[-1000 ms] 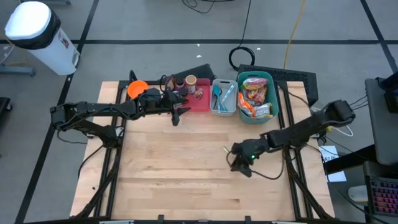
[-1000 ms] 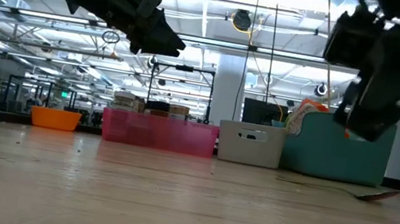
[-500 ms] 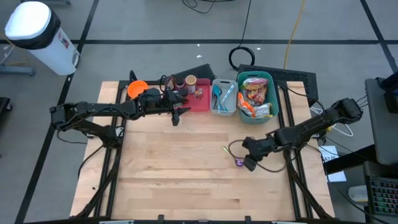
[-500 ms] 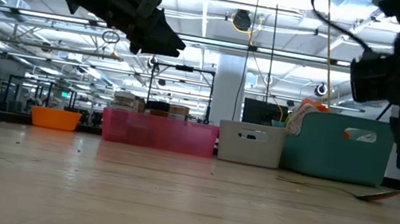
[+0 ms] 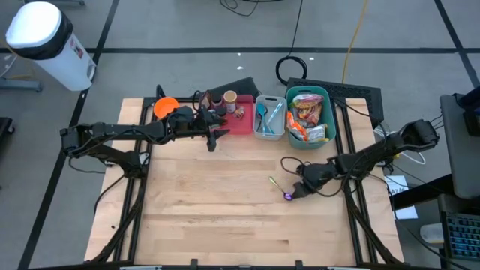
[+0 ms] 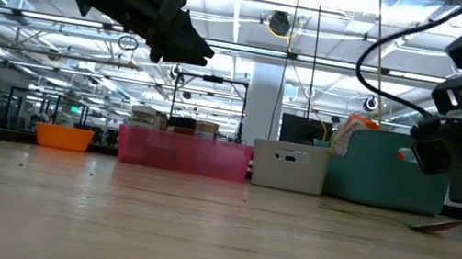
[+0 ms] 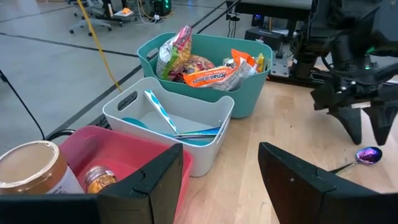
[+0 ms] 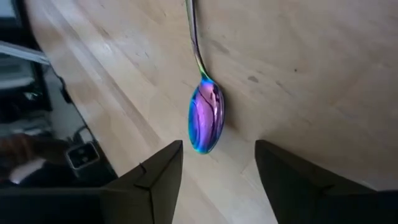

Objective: Pick & Place Food Item
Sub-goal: Put the purple spoon into the white bin

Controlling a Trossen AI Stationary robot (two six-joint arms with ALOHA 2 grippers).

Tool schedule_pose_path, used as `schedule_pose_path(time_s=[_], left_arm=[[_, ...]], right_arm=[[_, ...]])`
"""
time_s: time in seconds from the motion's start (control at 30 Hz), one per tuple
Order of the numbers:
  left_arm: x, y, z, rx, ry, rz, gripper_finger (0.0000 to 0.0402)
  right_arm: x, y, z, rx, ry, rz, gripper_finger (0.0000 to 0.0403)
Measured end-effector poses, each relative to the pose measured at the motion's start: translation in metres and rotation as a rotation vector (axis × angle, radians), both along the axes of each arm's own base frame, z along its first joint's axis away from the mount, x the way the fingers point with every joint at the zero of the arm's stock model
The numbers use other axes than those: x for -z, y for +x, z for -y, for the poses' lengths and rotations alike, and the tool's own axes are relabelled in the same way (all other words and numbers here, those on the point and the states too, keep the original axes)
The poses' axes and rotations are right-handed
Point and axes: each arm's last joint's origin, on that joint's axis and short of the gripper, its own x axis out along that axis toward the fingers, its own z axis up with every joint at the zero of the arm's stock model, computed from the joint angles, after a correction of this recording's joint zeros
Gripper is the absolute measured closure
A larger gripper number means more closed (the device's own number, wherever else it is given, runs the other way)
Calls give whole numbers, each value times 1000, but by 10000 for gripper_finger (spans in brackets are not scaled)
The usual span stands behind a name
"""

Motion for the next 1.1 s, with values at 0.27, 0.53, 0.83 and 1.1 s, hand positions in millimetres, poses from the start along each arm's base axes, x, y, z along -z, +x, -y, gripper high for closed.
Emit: schedule_pose_path(time_s=[0.27, 0.53, 0.83, 1.1], left_arm=[[0, 0, 0, 0, 0, 0, 188], [0, 0, 0, 1, 1, 1, 188], [0, 0, 0, 0, 0, 0, 188], [0, 0, 0, 0, 0, 0, 188]], right_arm=[[10, -4, -3, 54, -2, 49, 224], [14, 13, -9, 25, -42, 13, 242], [18, 15, -10, 14, -66, -4, 296], [17, 18, -8, 29, -142, 55, 396]])
